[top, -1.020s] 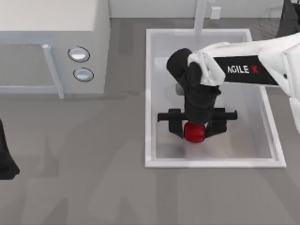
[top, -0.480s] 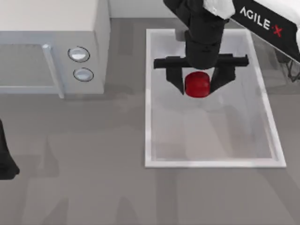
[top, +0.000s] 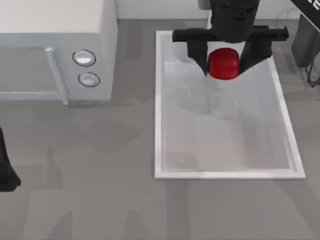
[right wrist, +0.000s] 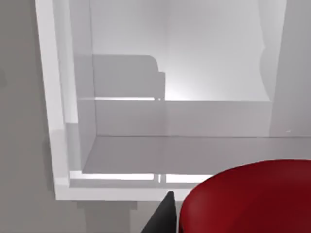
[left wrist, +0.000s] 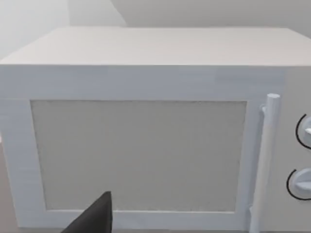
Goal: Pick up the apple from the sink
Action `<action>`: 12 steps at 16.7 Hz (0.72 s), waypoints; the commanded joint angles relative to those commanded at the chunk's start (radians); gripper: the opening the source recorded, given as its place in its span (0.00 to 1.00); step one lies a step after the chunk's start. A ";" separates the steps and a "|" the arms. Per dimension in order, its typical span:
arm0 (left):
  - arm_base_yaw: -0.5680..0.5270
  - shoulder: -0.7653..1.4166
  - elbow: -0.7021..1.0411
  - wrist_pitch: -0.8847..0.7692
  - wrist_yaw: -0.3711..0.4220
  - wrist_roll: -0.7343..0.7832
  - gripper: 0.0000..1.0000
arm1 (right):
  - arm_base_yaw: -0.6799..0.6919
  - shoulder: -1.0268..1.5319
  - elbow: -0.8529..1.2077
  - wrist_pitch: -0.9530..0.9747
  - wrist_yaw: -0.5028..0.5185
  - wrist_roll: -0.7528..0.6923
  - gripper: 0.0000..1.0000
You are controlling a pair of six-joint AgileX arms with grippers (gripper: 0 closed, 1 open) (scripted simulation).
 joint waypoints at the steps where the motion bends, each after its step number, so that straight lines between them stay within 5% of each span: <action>1: 0.000 0.000 0.000 0.000 0.000 0.000 1.00 | 0.000 0.000 0.000 0.000 0.000 0.000 0.00; 6: 0.000 0.000 0.000 0.000 0.000 0.000 1.00 | -0.029 -0.027 -0.039 0.020 -0.002 -0.031 0.00; 12: 0.000 0.000 0.000 0.000 0.000 0.000 1.00 | -0.272 -0.222 -0.392 0.144 -0.014 -0.272 0.00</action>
